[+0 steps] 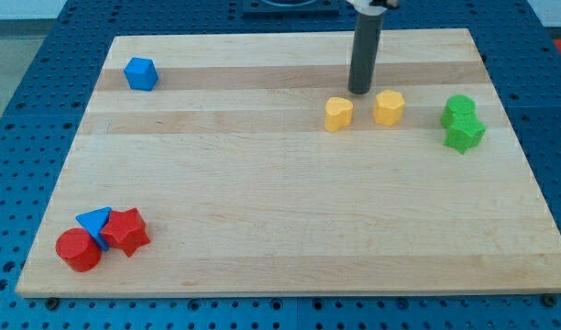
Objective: Move the yellow hexagon into the yellow heart
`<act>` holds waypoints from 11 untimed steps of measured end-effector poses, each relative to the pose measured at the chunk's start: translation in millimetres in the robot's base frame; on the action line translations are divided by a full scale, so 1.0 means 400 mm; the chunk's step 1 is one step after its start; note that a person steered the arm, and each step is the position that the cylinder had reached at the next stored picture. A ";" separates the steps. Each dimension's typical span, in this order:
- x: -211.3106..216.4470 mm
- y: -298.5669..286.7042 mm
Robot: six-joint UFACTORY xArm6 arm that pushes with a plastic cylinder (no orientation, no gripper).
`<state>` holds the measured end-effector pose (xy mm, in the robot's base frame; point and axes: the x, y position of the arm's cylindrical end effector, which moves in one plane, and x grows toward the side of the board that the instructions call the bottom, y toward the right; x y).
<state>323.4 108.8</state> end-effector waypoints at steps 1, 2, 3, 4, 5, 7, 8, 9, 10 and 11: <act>0.028 0.116; 0.067 0.130; 0.070 0.110; 0.130 0.096; 0.150 0.096; 0.258 0.084; 0.299 0.081; 0.263 0.070; 0.161 0.036; 0.051 -0.018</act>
